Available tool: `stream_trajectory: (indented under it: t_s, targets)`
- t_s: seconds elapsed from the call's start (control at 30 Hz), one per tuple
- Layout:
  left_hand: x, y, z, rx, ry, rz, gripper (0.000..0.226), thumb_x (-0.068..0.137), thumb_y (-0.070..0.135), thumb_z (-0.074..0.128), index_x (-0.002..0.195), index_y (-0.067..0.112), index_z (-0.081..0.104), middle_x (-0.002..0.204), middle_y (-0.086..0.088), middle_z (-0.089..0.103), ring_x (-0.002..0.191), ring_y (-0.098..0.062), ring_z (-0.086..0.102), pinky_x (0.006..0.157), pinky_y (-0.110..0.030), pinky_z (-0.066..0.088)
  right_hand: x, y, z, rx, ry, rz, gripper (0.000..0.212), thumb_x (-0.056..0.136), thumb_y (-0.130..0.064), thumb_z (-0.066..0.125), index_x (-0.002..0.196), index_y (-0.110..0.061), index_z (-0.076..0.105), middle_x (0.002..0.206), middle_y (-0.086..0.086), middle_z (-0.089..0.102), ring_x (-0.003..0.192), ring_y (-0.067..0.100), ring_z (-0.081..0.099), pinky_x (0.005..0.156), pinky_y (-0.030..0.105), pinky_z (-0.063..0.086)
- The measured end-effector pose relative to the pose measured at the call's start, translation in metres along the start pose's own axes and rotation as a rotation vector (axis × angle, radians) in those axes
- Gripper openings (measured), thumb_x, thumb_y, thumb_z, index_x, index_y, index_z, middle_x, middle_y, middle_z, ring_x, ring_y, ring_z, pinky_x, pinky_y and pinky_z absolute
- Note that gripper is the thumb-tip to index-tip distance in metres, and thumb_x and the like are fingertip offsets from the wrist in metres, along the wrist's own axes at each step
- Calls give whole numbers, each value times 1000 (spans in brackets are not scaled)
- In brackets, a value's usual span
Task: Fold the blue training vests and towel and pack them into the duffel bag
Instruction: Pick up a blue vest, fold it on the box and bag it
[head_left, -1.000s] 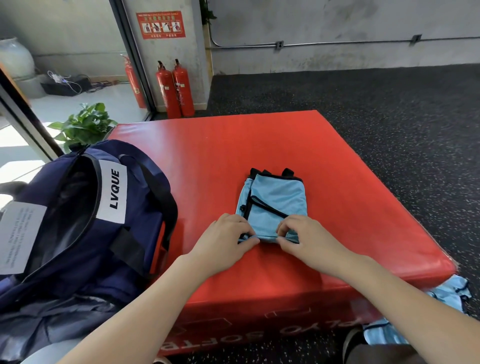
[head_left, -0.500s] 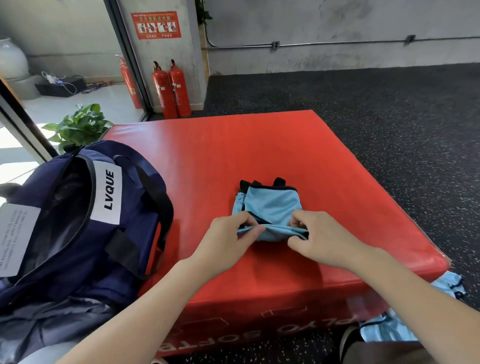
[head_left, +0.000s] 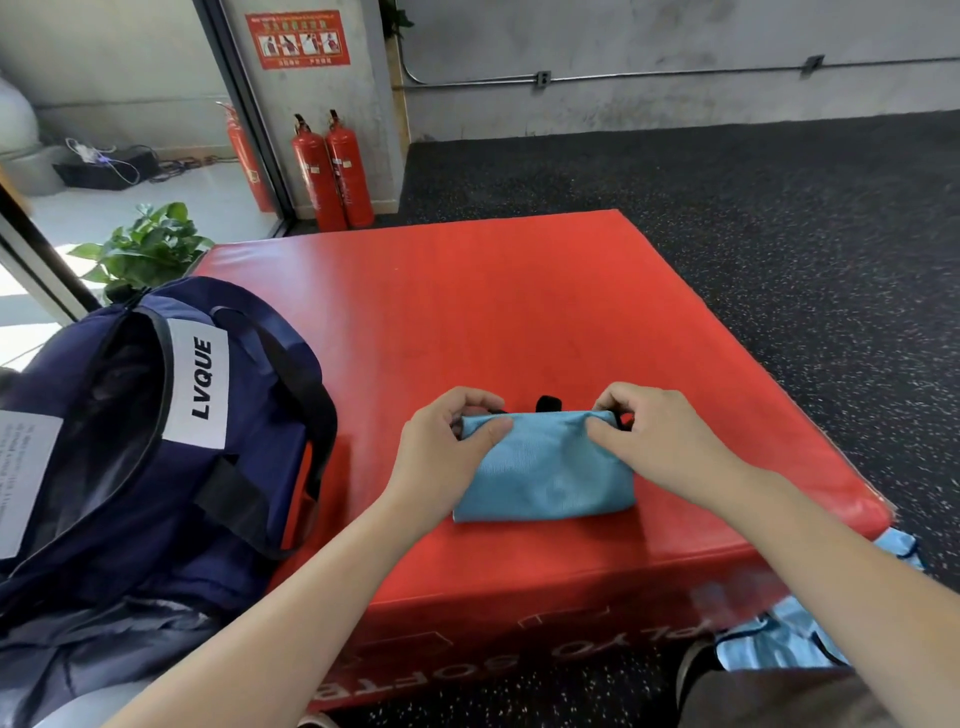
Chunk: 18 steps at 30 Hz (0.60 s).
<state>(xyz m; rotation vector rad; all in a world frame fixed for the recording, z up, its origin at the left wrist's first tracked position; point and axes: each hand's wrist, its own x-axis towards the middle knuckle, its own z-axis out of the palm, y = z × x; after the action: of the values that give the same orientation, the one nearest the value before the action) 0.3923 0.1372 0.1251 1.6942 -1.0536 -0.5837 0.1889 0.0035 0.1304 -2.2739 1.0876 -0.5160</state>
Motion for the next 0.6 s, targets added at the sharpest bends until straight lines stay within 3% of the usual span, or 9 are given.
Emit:
stream_trajectory:
  t_s: [0.07,0.2,0.27,0.33,0.4,0.5,0.6]
  targets:
    - [3,-5,1,55,19,-2,16,85,21,77,91,34,71,83,12,72,72,-7,62,69,-22,49,1,5,2,-104,-19,48,25,74,-58,55,80,-35,61,76,-12,67,67,10,62,63,38,52]
    - [7,-15,2,235,26,7,16,87,15,70,94,30,72,70,18,59,64,2,52,62,-11,38,2,8,6,-302,-62,85,19,88,-54,60,93,-36,59,94,-12,67,78,15,62,64,33,44]
    - [7,-22,2,426,-3,83,17,89,16,67,100,28,70,85,18,59,80,-1,54,74,-19,41,1,6,9,-341,-50,76,20,90,-55,58,96,-35,59,94,-12,66,83,18,62,67,34,44]
    - [7,-28,3,593,9,228,22,88,13,65,106,25,70,104,11,61,99,-15,54,86,-32,45,1,4,11,-359,-39,67,22,91,-55,56,97,-34,58,92,-10,65,84,20,62,69,35,45]
    - [6,-31,6,630,7,379,28,86,8,64,109,22,71,114,5,62,108,-20,53,91,-37,46,0,2,12,-374,-37,64,23,93,-55,55,98,-33,58,90,-9,64,84,22,62,69,35,44]
    - [2,-24,9,639,-159,475,22,94,20,63,113,25,72,126,6,62,121,-16,51,100,-33,37,0,1,14,-388,-37,69,24,93,-56,55,99,-32,57,90,-6,64,85,24,61,68,35,42]
    - [-3,-24,11,700,-269,394,26,101,36,54,123,33,67,140,11,54,133,-9,42,103,-24,22,-1,-1,14,-397,-28,74,26,92,-57,55,99,-32,56,93,-7,63,88,24,62,70,36,42]
